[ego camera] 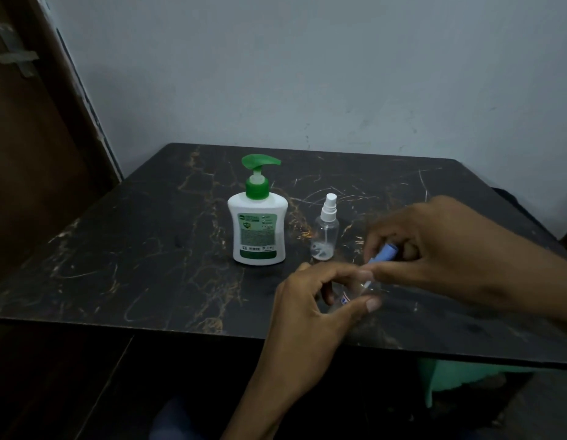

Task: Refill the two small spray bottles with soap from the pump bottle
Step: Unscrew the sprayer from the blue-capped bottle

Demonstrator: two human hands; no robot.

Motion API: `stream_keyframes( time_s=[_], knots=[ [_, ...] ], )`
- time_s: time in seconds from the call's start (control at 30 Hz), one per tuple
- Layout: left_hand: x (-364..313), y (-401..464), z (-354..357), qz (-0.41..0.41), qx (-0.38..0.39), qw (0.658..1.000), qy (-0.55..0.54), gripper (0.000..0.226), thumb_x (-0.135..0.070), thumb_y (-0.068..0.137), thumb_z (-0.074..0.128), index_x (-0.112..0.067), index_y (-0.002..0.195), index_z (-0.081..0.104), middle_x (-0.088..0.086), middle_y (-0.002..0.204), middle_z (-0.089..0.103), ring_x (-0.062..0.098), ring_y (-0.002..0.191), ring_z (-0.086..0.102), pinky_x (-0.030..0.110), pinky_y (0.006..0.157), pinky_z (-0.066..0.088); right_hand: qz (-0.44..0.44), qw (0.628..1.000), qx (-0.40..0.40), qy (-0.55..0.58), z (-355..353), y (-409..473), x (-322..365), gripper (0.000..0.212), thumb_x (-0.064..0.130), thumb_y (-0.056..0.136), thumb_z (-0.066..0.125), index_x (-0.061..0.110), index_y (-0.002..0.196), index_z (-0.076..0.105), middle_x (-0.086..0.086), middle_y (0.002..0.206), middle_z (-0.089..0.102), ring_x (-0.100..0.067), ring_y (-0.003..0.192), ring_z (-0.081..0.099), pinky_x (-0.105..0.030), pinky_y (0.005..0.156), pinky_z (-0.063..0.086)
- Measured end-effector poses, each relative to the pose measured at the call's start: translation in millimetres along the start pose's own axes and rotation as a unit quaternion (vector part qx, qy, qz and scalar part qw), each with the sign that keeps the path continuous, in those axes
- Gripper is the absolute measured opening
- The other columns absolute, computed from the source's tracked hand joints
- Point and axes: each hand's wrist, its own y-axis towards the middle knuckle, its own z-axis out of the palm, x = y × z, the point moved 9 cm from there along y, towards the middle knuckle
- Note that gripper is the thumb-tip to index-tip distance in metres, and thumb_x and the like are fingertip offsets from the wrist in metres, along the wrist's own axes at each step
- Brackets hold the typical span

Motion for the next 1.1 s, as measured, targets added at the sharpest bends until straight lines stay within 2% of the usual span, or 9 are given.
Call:
stream_keyframes(
  time_s=[0.13, 0.27, 0.37, 0.47, 0.53, 0.63, 0.8, 0.93, 1.1],
  knots=[
    [6, 2, 0, -0.01, 0.046, 0.999, -0.021, 0.018, -0.034, 0.083, 0.082, -0.027, 0.099, 0.081, -0.011, 0.093, 0.078, 0.017, 0.08, 0.059, 0.029, 0.074, 0.046, -0.027, 0.998, 0.027, 0.042, -19, -6, 1, 0.028, 0.016, 0.079, 0.088, 0.04, 0.086, 0.075, 0.022, 0.09, 0.075, 0.0, 0.084, 0.072, -0.016, 0.07, 0.053],
    [14, -4, -14, -0.015, 0.042, 0.998, -0.042, 0.019, -0.036, 0.087, 0.078, -0.026, 0.102, 0.08, -0.009, 0.09, 0.076, 0.01, 0.078, 0.055, 0.029, 0.073, 0.043, -0.072, 0.991, -0.049, 0.097, -62, -13, -22, 0.038, -0.003, 0.079, 0.082, 0.033, 0.09, 0.075, 0.005, 0.106, 0.077, -0.017, 0.1, 0.075, -0.029, 0.087, 0.06],
    [11, -11, -27, -0.009, 0.016, 0.999, -0.048, 0.015, -0.034, 0.088, 0.077, -0.027, 0.102, 0.08, -0.01, 0.09, 0.075, 0.008, 0.079, 0.056, 0.026, 0.075, 0.043, 0.007, 0.968, -0.118, 0.221, -70, -6, -85, 0.025, 0.002, 0.078, 0.081, 0.023, 0.091, 0.076, -0.003, 0.107, 0.079, -0.023, 0.102, 0.077, -0.037, 0.093, 0.061],
    [5, -17, -30, -0.005, 0.004, 0.998, -0.065, 0.017, -0.034, 0.089, 0.077, -0.025, 0.102, 0.079, -0.004, 0.093, 0.076, 0.021, 0.082, 0.061, 0.038, 0.077, 0.048, 0.081, 0.959, -0.09, 0.258, -28, 19, -140, 0.021, -0.002, 0.083, 0.079, 0.013, 0.097, 0.075, -0.009, 0.105, 0.078, -0.028, 0.098, 0.076, -0.046, 0.095, 0.061],
    [3, -20, -32, -0.005, -0.002, 0.998, -0.07, 0.021, -0.039, 0.087, 0.077, -0.027, 0.103, 0.079, -0.003, 0.097, 0.077, 0.028, 0.086, 0.063, 0.046, 0.08, 0.049, 0.103, 0.95, -0.091, 0.281, 4, 39, -159, 0.022, -0.005, 0.084, 0.079, 0.008, 0.101, 0.074, -0.009, 0.104, 0.078, -0.025, 0.097, 0.076, -0.042, 0.094, 0.061],
    [3, -24, -36, -0.011, -0.009, 0.998, -0.061, 0.026, -0.048, 0.083, 0.075, -0.033, 0.103, 0.079, -0.005, 0.099, 0.079, 0.021, 0.081, 0.061, 0.038, 0.078, 0.046, 0.112, 0.944, -0.097, 0.296, 40, 73, -169, 0.022, 0.002, 0.085, 0.081, 0.009, 0.105, 0.076, -0.005, 0.108, 0.079, -0.021, 0.104, 0.075, -0.037, 0.098, 0.059],
    [11, -32, -45, -0.027, -0.018, 0.997, -0.066, 0.031, -0.051, 0.079, 0.075, -0.037, 0.106, 0.079, -0.003, 0.096, 0.079, 0.031, 0.079, 0.063, 0.046, 0.086, 0.05, 0.075, 0.934, -0.052, 0.346, 79, 124, -152, 0.019, -0.01, 0.086, 0.074, -0.001, 0.103, 0.074, -0.016, 0.105, 0.078, -0.019, 0.095, 0.075, -0.028, 0.088, 0.057],
    [16, -36, -55, -0.035, -0.029, 0.997, -0.059, 0.032, -0.051, 0.077, 0.076, -0.037, 0.105, 0.08, -0.005, 0.09, 0.077, 0.02, 0.072, 0.057, 0.027, 0.072, 0.047, 0.024, 0.942, 0.021, 0.335, 92, 141, -130, 0.016, -0.003, 0.089, 0.077, -0.003, 0.105, 0.075, -0.013, 0.103, 0.079, -0.02, 0.094, 0.075, -0.028, 0.083, 0.059],
    [16, -36, -58, -0.044, -0.031, 0.996, -0.071, 0.03, -0.049, 0.077, 0.075, -0.037, 0.104, 0.08, -0.002, 0.094, 0.079, 0.012, 0.071, 0.055, 0.018, 0.072, 0.046, 0.017, 0.939, 0.071, 0.335, 98, 141, -133, 0.024, -0.009, 0.087, 0.074, -0.001, 0.11, 0.075, -0.01, 0.109, 0.078, -0.022, 0.102, 0.074, -0.028, 0.085, 0.058]
  ],
)
